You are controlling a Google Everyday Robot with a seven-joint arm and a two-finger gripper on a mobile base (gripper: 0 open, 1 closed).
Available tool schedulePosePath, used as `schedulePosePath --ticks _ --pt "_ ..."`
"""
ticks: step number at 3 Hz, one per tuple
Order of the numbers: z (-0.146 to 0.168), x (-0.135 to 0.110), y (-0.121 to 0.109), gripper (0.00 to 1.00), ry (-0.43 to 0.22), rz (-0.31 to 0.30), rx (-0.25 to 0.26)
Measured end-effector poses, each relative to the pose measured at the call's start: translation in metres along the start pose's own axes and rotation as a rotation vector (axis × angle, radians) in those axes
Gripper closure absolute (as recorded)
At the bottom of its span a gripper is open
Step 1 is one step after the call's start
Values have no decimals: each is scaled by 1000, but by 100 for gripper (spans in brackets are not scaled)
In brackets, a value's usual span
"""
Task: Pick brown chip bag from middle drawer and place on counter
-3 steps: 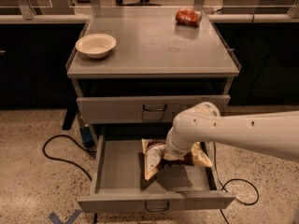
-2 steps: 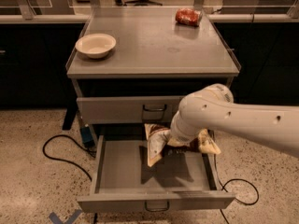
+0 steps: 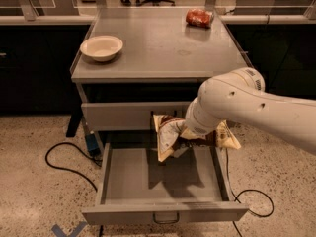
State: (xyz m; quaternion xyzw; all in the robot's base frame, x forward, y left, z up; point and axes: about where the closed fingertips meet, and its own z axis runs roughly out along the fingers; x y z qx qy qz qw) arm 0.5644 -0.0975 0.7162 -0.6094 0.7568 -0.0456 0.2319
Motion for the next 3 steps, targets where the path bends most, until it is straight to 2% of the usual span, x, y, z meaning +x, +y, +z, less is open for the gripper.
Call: schedulePosePath --ticks 1,2,3 --pt "10 0 2 100 -20 15 -18" --pt "-18 -13 -1 100 14 -21 32" --pt "-110 -41 -38 100 63 -64 215"
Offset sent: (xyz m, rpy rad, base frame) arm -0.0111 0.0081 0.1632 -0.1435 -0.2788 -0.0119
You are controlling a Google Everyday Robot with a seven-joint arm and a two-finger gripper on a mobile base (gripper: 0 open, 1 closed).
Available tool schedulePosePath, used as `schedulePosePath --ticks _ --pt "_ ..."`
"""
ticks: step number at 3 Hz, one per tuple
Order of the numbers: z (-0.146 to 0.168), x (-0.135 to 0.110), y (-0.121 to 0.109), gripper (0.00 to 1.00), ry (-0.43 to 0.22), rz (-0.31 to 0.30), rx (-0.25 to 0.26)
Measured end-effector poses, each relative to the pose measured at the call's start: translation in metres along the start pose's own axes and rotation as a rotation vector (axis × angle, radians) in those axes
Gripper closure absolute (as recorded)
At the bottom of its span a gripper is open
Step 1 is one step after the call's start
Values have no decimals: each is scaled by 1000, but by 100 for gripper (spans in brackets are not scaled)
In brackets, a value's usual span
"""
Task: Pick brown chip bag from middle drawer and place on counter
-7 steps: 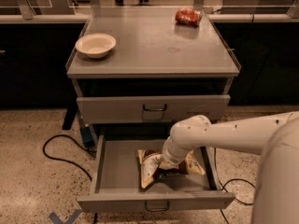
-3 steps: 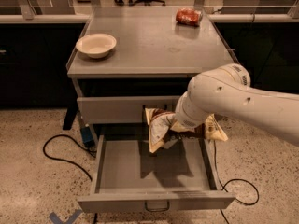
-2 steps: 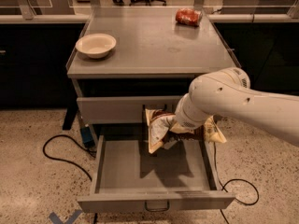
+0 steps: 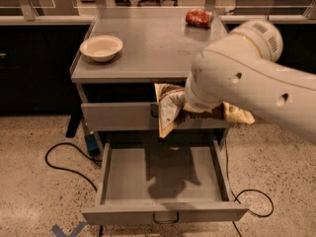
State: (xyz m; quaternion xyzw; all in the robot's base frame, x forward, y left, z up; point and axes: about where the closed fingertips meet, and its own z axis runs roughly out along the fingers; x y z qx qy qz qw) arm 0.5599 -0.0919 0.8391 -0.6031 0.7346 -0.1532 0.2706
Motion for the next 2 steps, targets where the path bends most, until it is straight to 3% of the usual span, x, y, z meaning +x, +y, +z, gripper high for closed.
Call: schedulePosePath --ticks 1,2 --pt "-70 -14 -58 100 44 -3 156" --pt "-93 -26 -121 100 48 15 242"
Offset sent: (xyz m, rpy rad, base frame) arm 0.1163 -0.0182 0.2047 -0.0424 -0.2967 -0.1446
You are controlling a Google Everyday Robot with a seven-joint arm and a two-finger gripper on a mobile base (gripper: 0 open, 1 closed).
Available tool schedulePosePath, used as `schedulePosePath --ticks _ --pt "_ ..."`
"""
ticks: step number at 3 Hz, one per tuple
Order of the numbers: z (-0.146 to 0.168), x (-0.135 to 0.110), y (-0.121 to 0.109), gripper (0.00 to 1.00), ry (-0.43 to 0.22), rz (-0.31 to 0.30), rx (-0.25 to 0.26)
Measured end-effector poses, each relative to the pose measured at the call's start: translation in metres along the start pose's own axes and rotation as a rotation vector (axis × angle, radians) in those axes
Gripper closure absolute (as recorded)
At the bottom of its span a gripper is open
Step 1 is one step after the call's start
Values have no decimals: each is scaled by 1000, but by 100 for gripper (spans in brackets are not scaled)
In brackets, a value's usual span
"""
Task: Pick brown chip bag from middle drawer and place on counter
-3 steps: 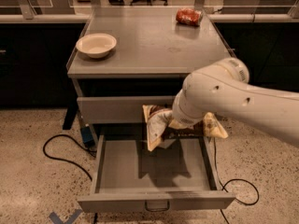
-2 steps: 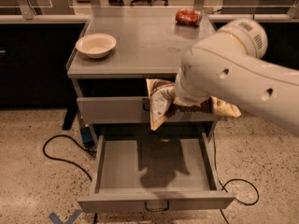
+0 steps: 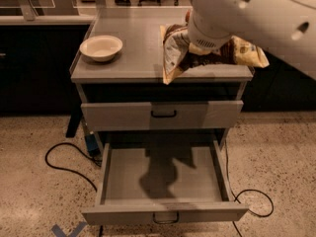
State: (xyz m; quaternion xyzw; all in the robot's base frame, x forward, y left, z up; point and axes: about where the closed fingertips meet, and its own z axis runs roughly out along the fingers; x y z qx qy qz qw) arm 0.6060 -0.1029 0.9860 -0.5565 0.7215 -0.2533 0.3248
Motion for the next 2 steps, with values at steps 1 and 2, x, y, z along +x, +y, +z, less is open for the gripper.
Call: schedulePosePath --ticks 1,2 --pt "34 -22 -46 100 9 -7 8" --pt "77 -58 -74 100 -17 -41 -24"
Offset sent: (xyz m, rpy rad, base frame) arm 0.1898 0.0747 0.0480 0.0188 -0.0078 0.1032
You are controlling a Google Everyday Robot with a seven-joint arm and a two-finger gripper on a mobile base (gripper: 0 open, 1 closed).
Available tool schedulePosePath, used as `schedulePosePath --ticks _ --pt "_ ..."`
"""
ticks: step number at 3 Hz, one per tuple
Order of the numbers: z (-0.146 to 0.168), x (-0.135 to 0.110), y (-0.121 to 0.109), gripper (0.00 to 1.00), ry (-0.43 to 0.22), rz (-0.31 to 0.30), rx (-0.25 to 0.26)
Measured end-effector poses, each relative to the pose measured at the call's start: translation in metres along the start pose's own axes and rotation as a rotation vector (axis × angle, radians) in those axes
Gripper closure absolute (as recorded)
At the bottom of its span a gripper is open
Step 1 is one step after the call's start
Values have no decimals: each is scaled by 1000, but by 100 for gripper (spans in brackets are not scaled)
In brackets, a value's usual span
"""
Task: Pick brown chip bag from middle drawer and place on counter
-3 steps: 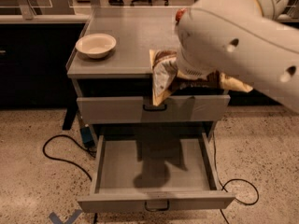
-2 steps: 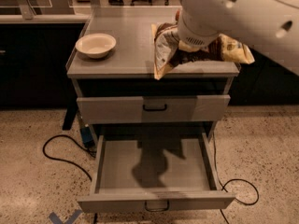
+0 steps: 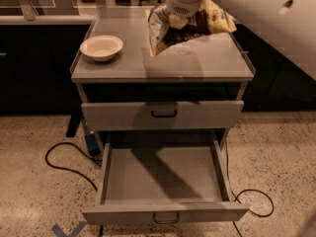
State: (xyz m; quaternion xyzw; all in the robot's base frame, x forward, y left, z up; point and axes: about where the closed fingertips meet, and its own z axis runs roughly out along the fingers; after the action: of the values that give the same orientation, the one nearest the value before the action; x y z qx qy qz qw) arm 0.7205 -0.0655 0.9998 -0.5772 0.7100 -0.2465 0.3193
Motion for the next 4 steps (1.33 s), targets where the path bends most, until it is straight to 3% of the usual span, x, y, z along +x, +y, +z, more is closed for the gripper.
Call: schedulePosePath --ticks 1,2,4 --pt "35 -20 -15 100 -32 -27 -49" --pt "78 -24 -3 100 -71 -37 -126" --pt "149 -17 44 100 -159 -36 -276"
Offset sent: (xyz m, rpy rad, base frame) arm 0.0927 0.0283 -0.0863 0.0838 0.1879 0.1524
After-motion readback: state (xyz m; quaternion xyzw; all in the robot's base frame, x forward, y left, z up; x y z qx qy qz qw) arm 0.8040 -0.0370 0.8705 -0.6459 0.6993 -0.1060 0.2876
